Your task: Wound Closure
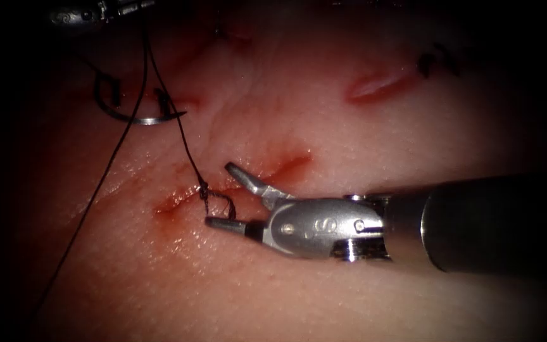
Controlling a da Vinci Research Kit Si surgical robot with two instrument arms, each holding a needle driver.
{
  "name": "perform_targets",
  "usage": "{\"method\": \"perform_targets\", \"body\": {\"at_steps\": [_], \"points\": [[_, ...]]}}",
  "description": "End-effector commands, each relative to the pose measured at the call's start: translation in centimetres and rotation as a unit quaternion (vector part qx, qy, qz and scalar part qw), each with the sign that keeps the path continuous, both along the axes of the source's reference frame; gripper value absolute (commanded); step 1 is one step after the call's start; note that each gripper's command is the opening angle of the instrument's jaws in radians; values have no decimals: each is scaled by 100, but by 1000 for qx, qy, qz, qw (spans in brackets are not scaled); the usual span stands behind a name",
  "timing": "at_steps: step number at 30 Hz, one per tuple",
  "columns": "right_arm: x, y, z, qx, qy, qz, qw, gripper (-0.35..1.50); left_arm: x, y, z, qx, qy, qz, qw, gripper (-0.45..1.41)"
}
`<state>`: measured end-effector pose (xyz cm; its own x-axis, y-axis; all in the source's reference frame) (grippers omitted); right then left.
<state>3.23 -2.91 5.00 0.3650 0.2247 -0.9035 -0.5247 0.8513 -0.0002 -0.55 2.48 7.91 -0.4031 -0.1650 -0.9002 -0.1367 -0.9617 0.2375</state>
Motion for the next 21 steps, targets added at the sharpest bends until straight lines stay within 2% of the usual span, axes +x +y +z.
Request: {"method": "perform_targets", "body": {"at_steps": [1,2,4,6,7,9,12,16,21], "points": [[11,-2,0,5,-1,-2,1000,35,-5,7,6,-1,-1,0,1000,-45],[11,-2,0,5,-1,-2,1000,35,-5,7,6,-1,-1,0,1000,-45],[12,-7,-3,13,-6,-10,1000,-35,-4,9,7,-1,-1,0,1000,-45],[11,-12,-5,44,-7,3,999,-35,-4,9,7,-1,-2,1,1000,-45],[9,-15,-7,88,7,45,995,-35,-4,10,7,-1,-2,1,1000,-45],[6,-16,-9,135,33,84,987,-35,-4,10,7,-1,-1,2,1000,-45],[4,-15,-11,162,47,110,979,-35,-4,10,7,-3,0,4,1000,-45],[10,-20,-20,179,59,114,975,-35,-4,13,9,-11,8,11,1000,-45],[18,-32,-30,184,64,104,975,-35,-3,35,19,-25,32,5,999,-45]]}}
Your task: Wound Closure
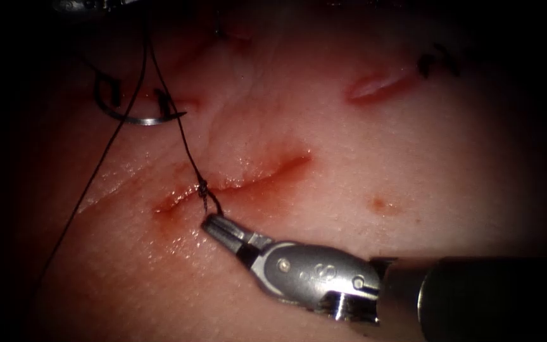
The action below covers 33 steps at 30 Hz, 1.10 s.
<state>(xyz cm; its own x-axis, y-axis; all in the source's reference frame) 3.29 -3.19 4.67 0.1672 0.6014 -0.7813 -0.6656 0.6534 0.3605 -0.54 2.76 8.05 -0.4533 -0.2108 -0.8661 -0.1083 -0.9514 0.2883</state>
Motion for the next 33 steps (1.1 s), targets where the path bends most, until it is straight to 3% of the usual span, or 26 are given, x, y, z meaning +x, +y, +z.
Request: {"method": "perform_targets", "body": {"at_steps": [1,9,13,14,15,16,17,21,28,31,33], "points": [[11,-4,2,0,2,-2,1000,-35,-5,7,5,-3,2,-2,1000,-45],[10,-15,-3,21,-9,-25,999,-35,-6,9,33,-20,21,-4,1000,-45],[6,-14,-6,-11,-17,-22,1000,-35,-6,4,32,-20,23,-2,1000,-45],[3,-9,-6,-25,-19,-21,999,15,-6,1,30,-19,24,-2,1000,-45],[2,-5,-6,-27,-22,-12,999,81,-6,-1,29,-19,25,-3,1000,-45],[2,-3,-6,-29,-29,-1,999,118,-7,-3,27,-18,24,-3,1000,-45],[3,0,-6,-27,-55,24,998,133,-8,-5,24,-17,23,-2,1000,-45],[8,7,-1,1,-90,77,993,130,-10,-11,19,-15,20,0,1000,-45],[14,6,9,24,-95,86,991,116,-9,-14,18,-16,19,1,1000,-45],[16,8,16,32,-96,84,991,86,-8,-16,18,-16,19,2,1000,-45],[15,12,18,37,-101,82,991,49,-8,-17,17,-16,18,3,1000,-45]]}}
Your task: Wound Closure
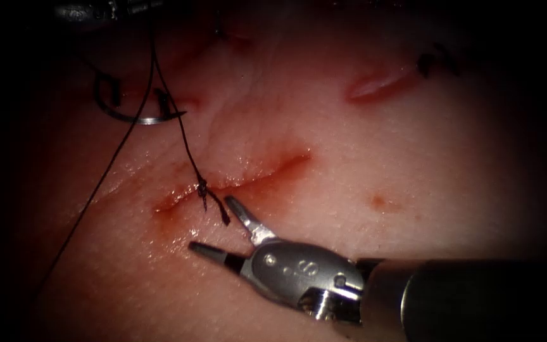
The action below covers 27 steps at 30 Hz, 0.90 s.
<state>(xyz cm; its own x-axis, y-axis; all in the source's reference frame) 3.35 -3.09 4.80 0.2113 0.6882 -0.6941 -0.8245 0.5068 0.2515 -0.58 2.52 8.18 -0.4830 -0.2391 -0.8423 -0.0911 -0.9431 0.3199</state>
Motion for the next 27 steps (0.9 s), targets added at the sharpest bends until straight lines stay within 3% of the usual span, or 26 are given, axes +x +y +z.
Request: {"method": "perform_targets", "body": {"at_steps": [1,6,7,9,10,12,23,27], "points": [[7,5,6,7,-4,-3,1000,14,-4,5,4,-1,-1,0,1000,-45],[5,10,10,11,-5,-1,1000,19,-3,2,3,-1,-1,1,1000,-45],[6,10,11,12,-4,2,1000,10,-3,2,2,-1,-1,2,1000,-45],[6,9,11,19,1,4,1000,-30,-2,2,2,-1,-2,2,1000,-45],[6,8,12,33,3,8,999,-35,-2,2,2,-1,-2,2,1000,-45],[6,5,13,49,-14,18,999,-35,-1,1,2,-1,-2,2,1000,-45],[13,-14,5,84,-11,11,996,-35,1,20,6,4,-5,2,1000,-45],[14,-20,1,85,-5,5,996,-35,5,31,13,-18,25,-3,1000,-45]]}}
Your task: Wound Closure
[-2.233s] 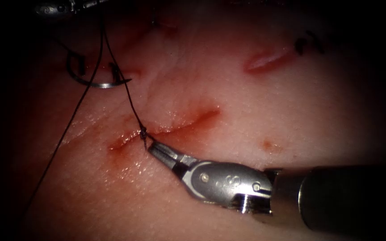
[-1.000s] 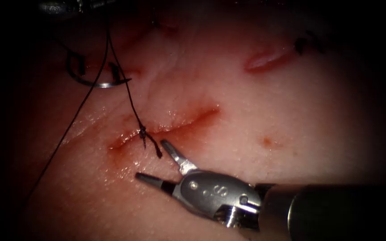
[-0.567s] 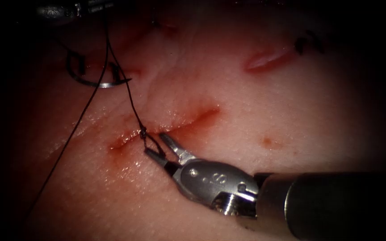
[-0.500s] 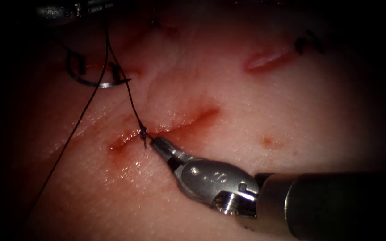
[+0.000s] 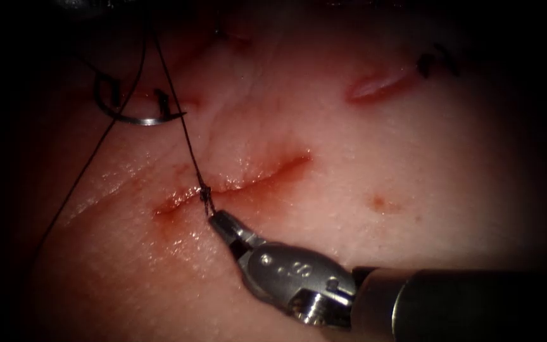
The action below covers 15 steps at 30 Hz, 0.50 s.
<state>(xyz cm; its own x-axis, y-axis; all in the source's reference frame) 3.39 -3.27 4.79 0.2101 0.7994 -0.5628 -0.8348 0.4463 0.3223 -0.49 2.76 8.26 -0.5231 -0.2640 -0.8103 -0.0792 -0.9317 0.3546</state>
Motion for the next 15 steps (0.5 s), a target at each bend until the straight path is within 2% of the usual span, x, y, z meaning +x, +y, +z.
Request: {"method": "perform_targets", "body": {"at_steps": [1,11,15], "points": [[11,-4,2,-1,3,-1,1000,-35,-4,8,6,-5,6,-2,1000,-45],[13,-14,-6,-4,8,0,1000,-35,1,25,10,-80,58,2,995,-45],[13,-21,-5,-5,6,-3,1000,-35,5,31,13,-86,69,0,994,-45]]}}
